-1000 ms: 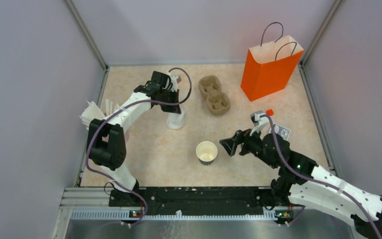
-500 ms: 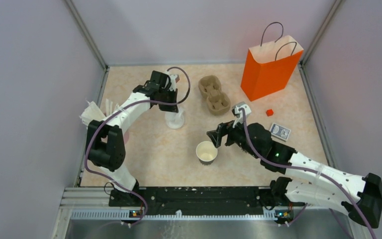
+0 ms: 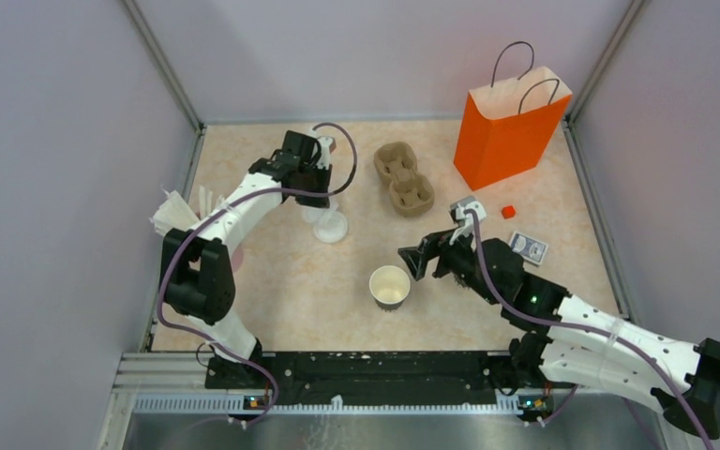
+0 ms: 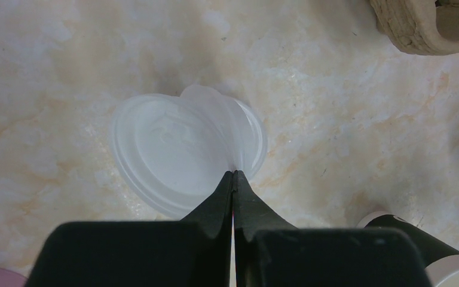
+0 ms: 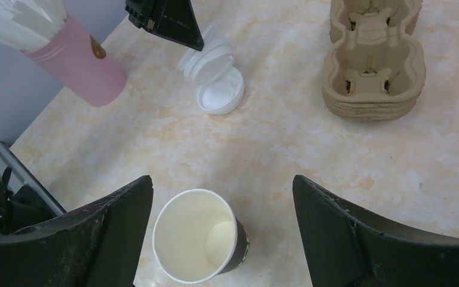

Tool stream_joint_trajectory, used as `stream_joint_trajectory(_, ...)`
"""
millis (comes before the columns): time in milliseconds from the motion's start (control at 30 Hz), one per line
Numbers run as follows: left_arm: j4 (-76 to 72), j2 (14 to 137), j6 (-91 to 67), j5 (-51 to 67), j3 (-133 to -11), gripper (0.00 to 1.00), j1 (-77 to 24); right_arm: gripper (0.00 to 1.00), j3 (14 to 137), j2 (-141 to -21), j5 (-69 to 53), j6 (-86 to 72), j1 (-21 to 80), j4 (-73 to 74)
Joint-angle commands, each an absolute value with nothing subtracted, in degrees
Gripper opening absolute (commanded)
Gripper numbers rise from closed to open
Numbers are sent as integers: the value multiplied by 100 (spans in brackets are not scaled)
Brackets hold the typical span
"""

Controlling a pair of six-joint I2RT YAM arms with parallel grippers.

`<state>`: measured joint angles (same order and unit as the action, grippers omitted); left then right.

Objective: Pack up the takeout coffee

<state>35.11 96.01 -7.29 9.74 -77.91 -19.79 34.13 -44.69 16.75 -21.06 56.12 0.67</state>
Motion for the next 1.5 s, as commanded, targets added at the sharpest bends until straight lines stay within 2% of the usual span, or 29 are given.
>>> stream_joint_trajectory(0, 3639, 9347, -619, 832, -7981, 0, -2032, 85, 3383, -4319, 1811, -2129, 5643, -9)
stream_joint_trajectory(200, 3718, 9402, -629, 530, -7889, 0, -2289, 84, 3401, -4215, 1859, -2173, 5643, 197)
stream_joint_trajectory(533, 3396, 9566, -699, 1252, -7544, 0, -2337, 84, 3467, -4071, 1897, -2247, 5649, 438)
stream_joint_trajectory(1267, 3490, 9956, -590, 1282, -7768, 0, -2329, 83, 3448, -4048, 1904, -2283, 5645, 502)
stream_joint_trajectory(1467, 3559, 10023, -521, 1236, -7811, 5, -2329, 83, 3457, -4045, 1907, -2268, 5645, 508)
